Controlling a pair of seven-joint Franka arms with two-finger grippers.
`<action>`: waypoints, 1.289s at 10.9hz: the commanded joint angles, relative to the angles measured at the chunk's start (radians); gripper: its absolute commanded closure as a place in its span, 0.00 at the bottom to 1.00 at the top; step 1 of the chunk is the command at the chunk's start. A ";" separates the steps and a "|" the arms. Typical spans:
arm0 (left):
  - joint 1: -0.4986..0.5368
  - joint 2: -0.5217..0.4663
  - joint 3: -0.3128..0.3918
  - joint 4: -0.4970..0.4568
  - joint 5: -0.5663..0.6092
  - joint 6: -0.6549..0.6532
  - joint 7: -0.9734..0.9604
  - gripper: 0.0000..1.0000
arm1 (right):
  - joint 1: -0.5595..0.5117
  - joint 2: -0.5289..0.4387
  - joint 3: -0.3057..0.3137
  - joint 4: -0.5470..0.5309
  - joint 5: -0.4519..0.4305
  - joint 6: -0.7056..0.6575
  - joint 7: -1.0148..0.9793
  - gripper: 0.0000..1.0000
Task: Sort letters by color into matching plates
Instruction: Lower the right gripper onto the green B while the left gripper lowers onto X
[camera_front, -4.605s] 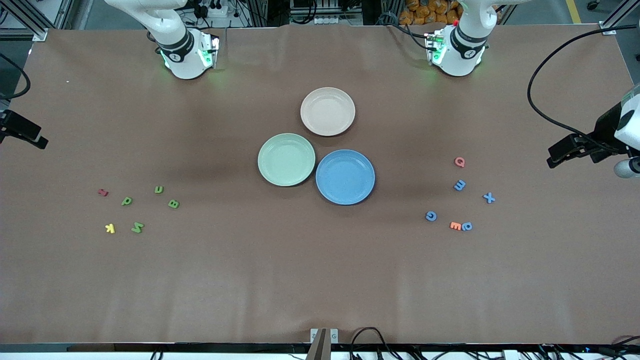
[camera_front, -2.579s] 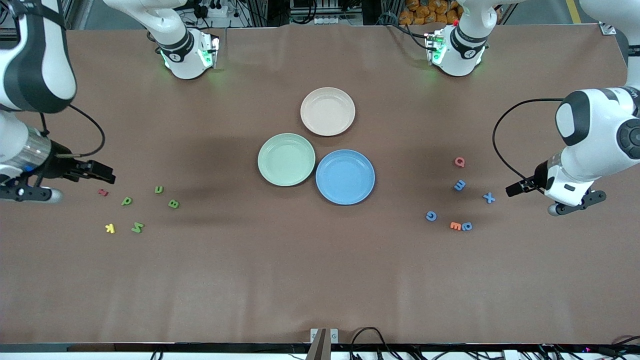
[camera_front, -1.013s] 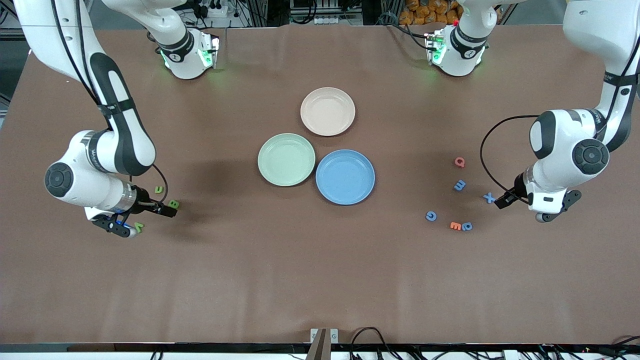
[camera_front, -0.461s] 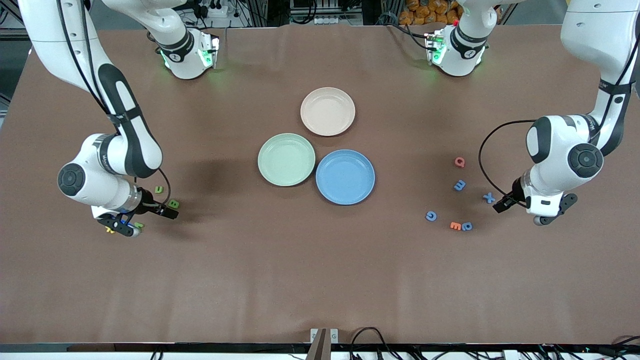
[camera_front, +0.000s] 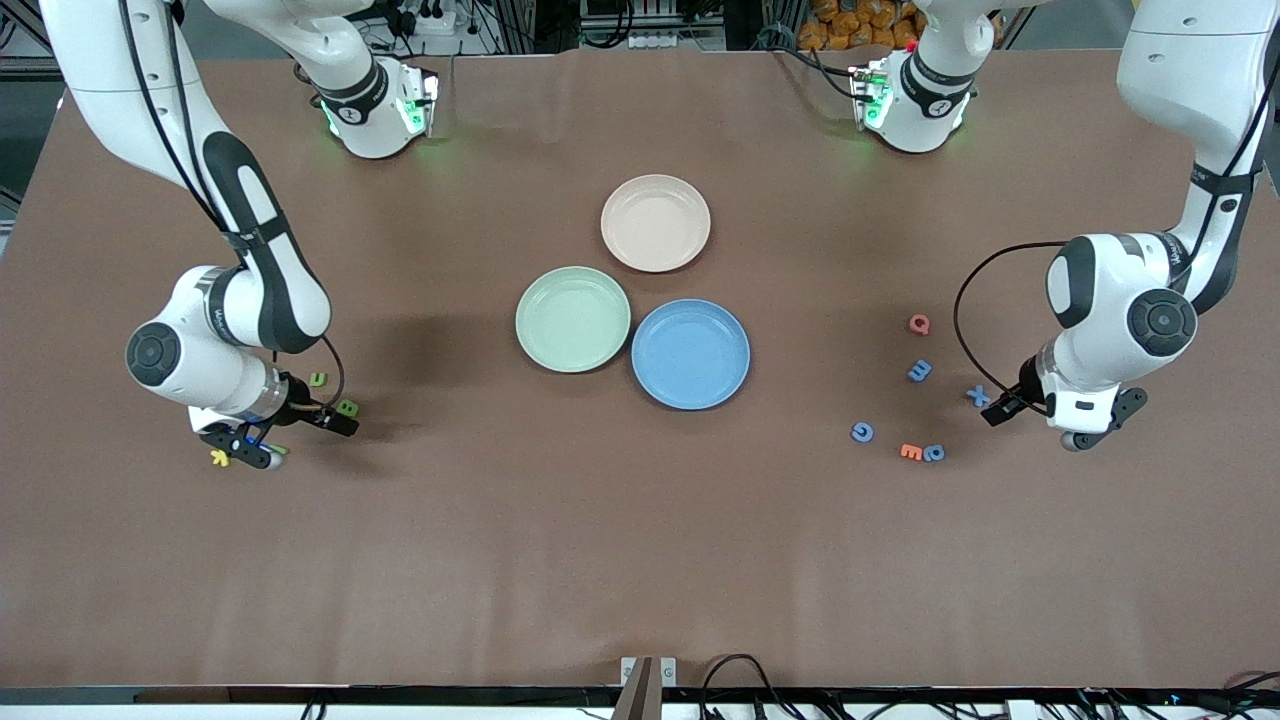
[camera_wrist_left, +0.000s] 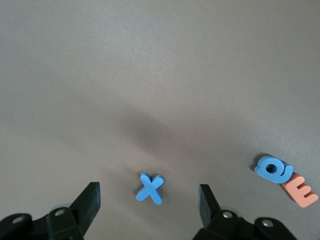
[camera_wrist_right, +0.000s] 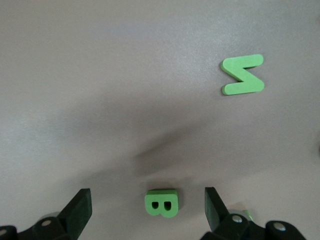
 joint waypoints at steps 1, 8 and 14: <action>0.008 0.003 -0.006 -0.024 0.016 0.044 -0.024 0.12 | -0.005 -0.009 0.010 -0.054 0.013 0.055 0.004 0.00; 0.037 0.024 -0.011 -0.084 0.014 0.136 -0.024 0.14 | 0.001 -0.026 0.012 -0.132 0.013 0.095 0.004 0.00; 0.052 0.070 -0.019 -0.089 0.008 0.193 -0.021 0.22 | 0.017 -0.019 0.012 -0.147 0.013 0.124 0.006 0.00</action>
